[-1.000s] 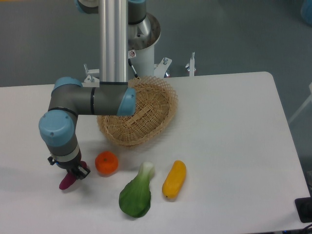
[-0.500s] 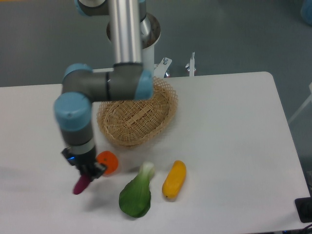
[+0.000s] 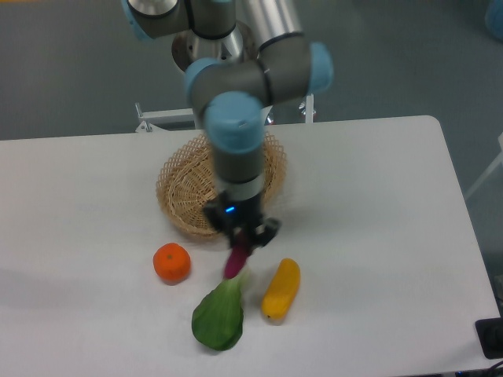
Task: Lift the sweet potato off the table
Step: 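Lift the held sweet potato up and carry it away from the basket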
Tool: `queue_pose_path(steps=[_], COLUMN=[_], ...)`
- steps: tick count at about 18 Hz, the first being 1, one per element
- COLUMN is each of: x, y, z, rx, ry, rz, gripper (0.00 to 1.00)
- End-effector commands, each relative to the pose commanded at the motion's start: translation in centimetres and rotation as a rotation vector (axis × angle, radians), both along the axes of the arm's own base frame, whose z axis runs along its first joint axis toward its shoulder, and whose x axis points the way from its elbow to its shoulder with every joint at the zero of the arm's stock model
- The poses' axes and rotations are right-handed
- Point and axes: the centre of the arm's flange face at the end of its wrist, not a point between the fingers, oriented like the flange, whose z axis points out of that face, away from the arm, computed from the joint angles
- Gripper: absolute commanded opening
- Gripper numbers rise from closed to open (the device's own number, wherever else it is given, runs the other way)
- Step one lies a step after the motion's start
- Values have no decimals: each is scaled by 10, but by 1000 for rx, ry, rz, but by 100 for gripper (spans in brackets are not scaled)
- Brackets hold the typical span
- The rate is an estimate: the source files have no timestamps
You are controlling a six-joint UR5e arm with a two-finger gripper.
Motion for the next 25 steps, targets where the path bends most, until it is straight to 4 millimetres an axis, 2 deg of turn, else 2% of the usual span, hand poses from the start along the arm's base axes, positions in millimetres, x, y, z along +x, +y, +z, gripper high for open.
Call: queue_pose_path(steps=[6, 9, 12, 16, 21, 25], x=[-63, -89, -107, -123, -130, -130], y=[-80, -115, -140, -151, -150, -148], z=[-4, -4, -2, 11, 22, 20], rx=[-40, -73, -90, -111, -123, -140], ry=[23, 40, 56, 94, 74, 48], rz=[-70, -122, -173, -272, -332, -337], gripper=[4, 4, 4, 6, 6, 6])
